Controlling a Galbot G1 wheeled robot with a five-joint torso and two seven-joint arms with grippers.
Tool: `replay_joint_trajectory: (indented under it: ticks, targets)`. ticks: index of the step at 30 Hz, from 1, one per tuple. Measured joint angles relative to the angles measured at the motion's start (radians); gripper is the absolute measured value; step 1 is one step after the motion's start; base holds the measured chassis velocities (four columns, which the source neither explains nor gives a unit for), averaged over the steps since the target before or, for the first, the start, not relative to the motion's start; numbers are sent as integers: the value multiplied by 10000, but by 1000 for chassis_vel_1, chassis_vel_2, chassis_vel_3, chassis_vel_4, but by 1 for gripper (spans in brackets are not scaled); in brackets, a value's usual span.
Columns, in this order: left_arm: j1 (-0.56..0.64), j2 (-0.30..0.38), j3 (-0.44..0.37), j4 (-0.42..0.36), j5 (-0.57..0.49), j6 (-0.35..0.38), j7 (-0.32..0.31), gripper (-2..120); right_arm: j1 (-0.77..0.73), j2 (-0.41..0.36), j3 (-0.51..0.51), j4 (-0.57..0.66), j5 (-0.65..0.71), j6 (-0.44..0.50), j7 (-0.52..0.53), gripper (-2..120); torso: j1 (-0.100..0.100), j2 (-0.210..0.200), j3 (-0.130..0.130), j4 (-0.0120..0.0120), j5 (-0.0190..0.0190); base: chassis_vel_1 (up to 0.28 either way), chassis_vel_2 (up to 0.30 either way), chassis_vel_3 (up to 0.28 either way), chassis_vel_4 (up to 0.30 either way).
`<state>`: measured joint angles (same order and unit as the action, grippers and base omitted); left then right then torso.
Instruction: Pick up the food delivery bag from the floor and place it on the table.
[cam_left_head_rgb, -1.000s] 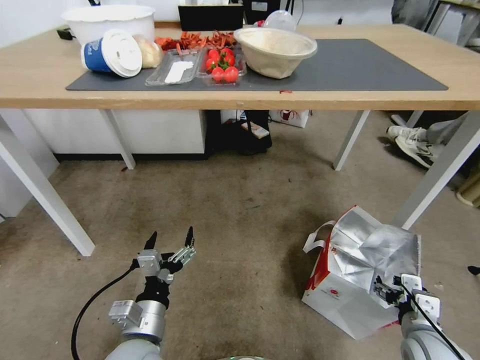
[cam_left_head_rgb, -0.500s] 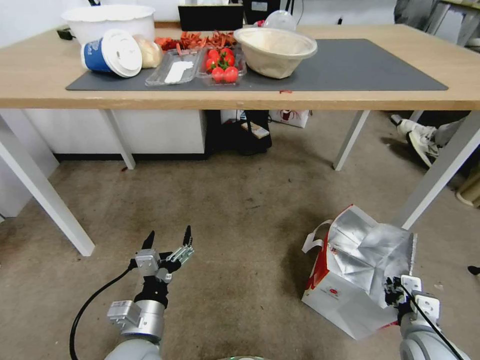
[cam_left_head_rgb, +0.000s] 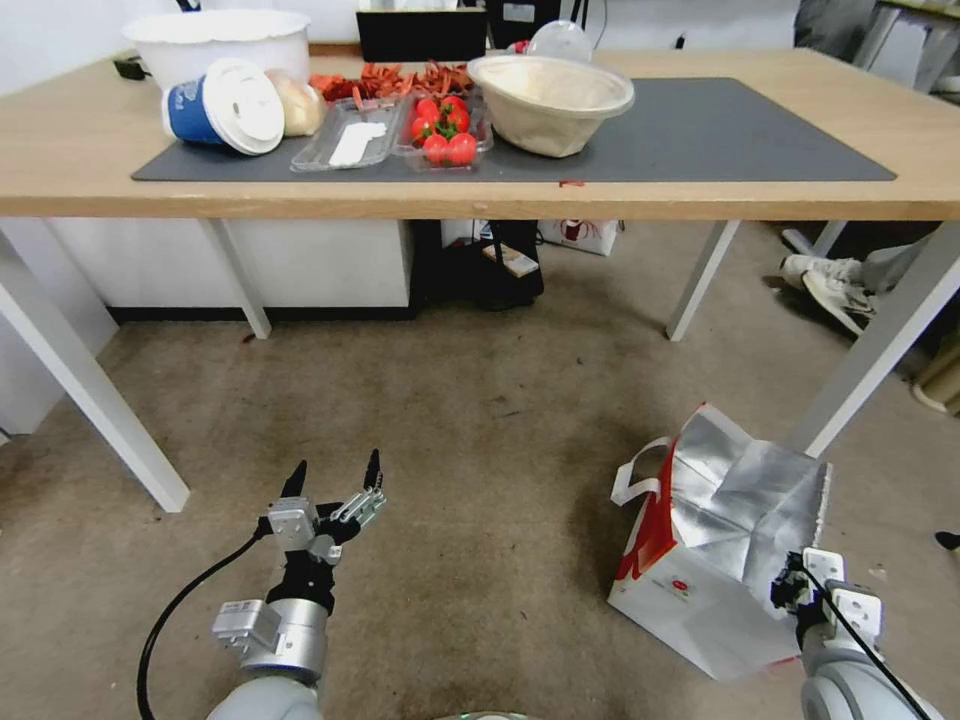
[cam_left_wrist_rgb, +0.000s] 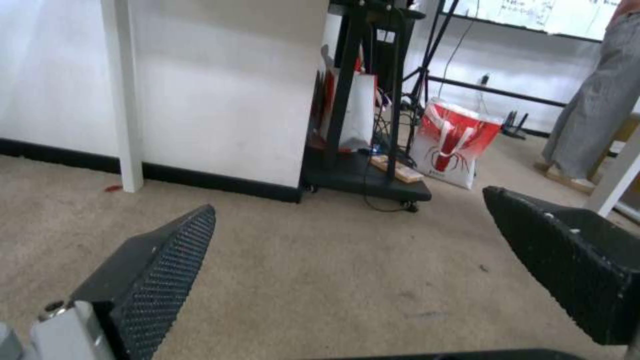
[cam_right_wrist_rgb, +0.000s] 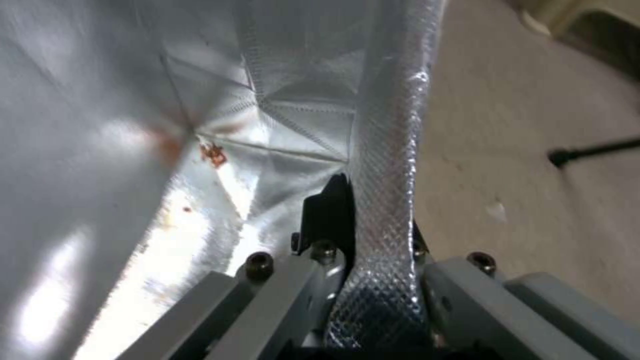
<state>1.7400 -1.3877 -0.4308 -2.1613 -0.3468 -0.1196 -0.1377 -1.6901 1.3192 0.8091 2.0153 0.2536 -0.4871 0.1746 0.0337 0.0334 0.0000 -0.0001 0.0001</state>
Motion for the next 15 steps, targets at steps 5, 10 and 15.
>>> replay_joint_trajectory:
  ticks: [5,10,15]
  targets:
    - [-57,-3,-4,0,-36,13,-23,100,-103,-759,85,491,529,241,-372,0,1,0,0,2,0,0,0,0,0]
    - [-76,-42,17,-3,-42,25,-54,100,-289,-1494,231,832,1259,200,-1046,0,0,0,0,0,-2,0,0,0,0]
    - [-87,-40,-10,-65,-49,64,-116,100,-466,-2535,152,993,2142,406,-2279,0,0,0,0,0,0,0,0,0,0]
